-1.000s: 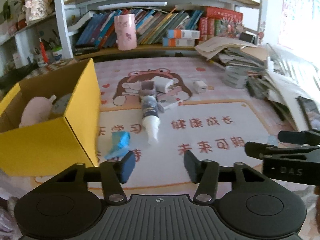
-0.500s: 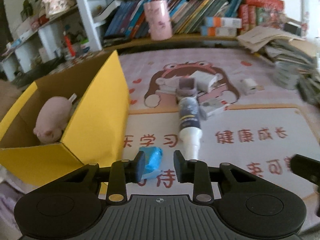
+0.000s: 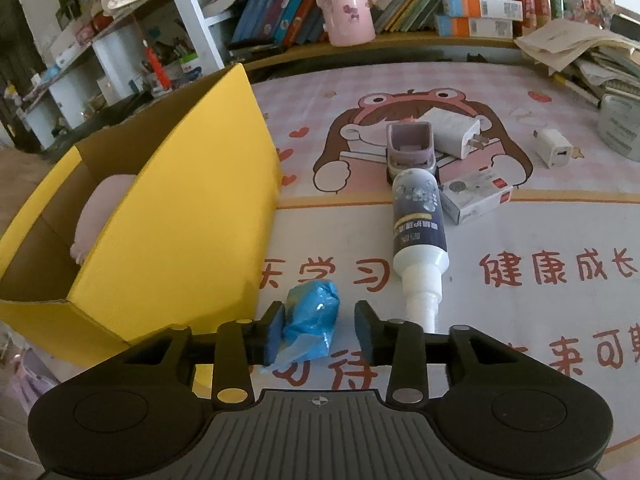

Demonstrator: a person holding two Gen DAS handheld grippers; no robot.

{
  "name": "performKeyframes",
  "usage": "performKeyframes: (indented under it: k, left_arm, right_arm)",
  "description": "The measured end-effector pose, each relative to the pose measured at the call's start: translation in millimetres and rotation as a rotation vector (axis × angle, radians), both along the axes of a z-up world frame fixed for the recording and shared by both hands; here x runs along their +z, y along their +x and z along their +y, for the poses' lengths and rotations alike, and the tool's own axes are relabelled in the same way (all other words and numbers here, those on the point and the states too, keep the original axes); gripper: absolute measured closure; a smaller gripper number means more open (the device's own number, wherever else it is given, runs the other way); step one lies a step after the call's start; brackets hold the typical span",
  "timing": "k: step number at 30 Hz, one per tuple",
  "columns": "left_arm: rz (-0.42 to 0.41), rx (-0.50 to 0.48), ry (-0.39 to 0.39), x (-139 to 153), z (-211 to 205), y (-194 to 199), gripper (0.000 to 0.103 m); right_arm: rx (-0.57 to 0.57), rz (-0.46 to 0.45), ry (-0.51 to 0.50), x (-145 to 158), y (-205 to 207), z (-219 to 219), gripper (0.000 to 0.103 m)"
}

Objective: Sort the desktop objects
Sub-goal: 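Grasp the small blue item with the left tool, then lift the blue item with the left tool while the right tool grasps the white bottle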

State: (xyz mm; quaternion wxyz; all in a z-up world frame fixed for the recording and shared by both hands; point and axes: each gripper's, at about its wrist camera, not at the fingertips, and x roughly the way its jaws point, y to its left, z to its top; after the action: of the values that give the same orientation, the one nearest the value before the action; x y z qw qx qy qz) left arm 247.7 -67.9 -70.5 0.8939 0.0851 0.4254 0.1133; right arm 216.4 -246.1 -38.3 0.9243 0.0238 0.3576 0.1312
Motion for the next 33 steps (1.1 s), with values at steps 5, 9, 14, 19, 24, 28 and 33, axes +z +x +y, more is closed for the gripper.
performKeyframes:
  k: [5, 9, 14, 19, 24, 28, 33]
  left_arm:
    - [0.018, -0.015, 0.018, -1.1, -1.6, 2.8, 0.064]
    - [0.018, 0.007, -0.015, 1.0, 4.5, 4.9, 0.077]
    - [-0.045, 0.028, -0.143, 13.6, 16.1, -8.2, 0.079]
    - [-0.083, -0.060, -0.166, 36.8, 3.7, -28.1, 0.079]
    - [-0.082, -0.126, -0.128, 49.3, -2.2, -49.0, 0.079]
    - [-0.097, -0.138, -0.107, 61.9, 1.6, -65.8, 0.079]
    - [-0.145, -0.144, -0.078, 77.9, 7.9, -84.0, 0.079]
  right_arm:
    - [0.021, 0.017, 0.007, -3.3, 3.7, 0.5, 0.029]
    - [0.015, 0.023, 0.020, -4.4, 5.6, -2.2, 0.029]
    - [0.009, 0.038, 0.046, -7.8, 11.3, -1.0, 0.029]
    - [0.022, 0.035, 0.065, -11.0, 21.8, 8.6, 0.029]
    - [0.053, 0.019, 0.082, -10.9, 38.3, 25.9, 0.029]
    - [0.088, 0.004, 0.090, -11.1, 53.9, 41.4, 0.035]
    - [0.113, 0.012, 0.093, -16.1, 71.8, 62.1, 0.042]
